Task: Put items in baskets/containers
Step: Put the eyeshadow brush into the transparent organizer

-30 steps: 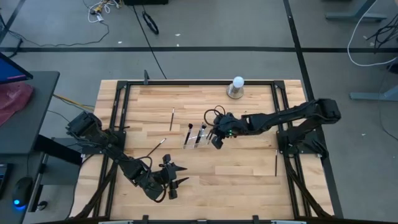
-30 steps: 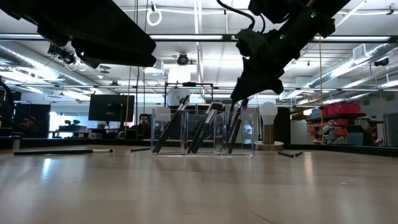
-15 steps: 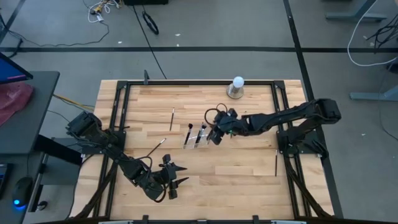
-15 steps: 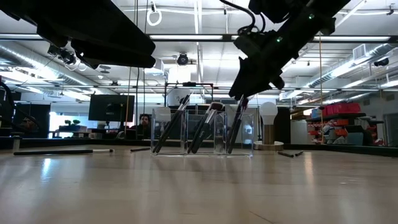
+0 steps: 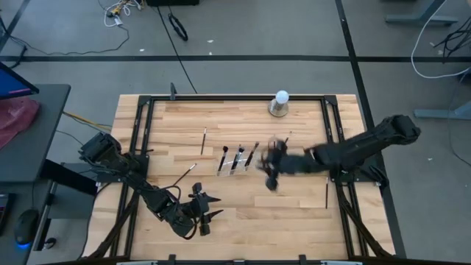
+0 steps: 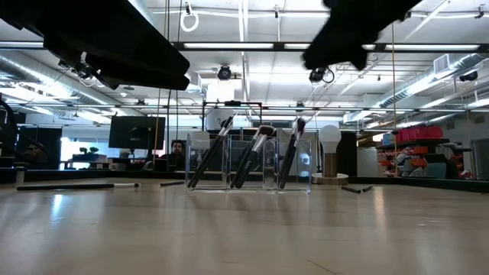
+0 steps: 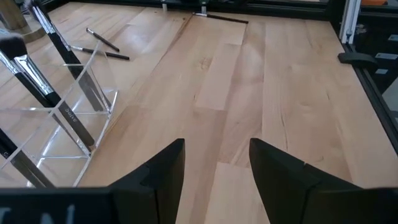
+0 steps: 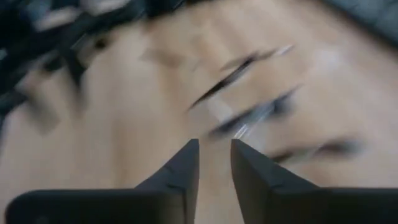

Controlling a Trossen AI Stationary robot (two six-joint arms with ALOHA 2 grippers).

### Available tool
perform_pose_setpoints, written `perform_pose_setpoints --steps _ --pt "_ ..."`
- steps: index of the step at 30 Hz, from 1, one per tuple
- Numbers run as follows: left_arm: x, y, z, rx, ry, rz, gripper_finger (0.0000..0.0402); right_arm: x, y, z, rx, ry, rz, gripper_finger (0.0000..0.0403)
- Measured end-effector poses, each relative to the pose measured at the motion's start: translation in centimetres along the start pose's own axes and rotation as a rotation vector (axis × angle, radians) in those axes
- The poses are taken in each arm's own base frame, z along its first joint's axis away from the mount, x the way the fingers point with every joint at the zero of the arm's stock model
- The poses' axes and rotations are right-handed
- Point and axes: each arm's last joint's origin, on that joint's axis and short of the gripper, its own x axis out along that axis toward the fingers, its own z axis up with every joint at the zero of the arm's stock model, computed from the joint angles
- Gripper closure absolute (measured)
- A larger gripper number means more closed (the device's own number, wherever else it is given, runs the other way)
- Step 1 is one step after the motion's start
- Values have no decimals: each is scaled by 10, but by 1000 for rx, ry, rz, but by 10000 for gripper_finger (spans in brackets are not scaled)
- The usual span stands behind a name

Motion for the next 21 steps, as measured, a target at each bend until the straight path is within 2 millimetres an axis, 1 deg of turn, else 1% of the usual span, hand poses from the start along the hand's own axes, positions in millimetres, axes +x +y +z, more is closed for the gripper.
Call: perform_pose_setpoints --steps 2,5,9,11,13,16,18,21 --pt "0 0 1 -10 -4 -2 216 -13 16 -15 -5 77 46 324" --pt "0 0 1 -18 -3 -2 216 -31 29 -43 30 234 35 349" --pt "0 0 1 -19 -7 5 216 -53 30 -77 136 513 -80 383" --pt "1 1 1 -22 -9 10 216 -63 27 -89 198 625 -165 396" --pt "1 1 2 -19 -9 11 216 -71 24 -96 257 690 -239 399" --pt "2 2 2 -20 -10 17 216 -80 22 -104 329 764 -320 378" --pt "2 2 2 -20 -10 18 216 -81 21 -111 376 785 -356 352" --pt "2 2 2 -18 -10 18 216 -81 13 -128 464 819 -452 304"
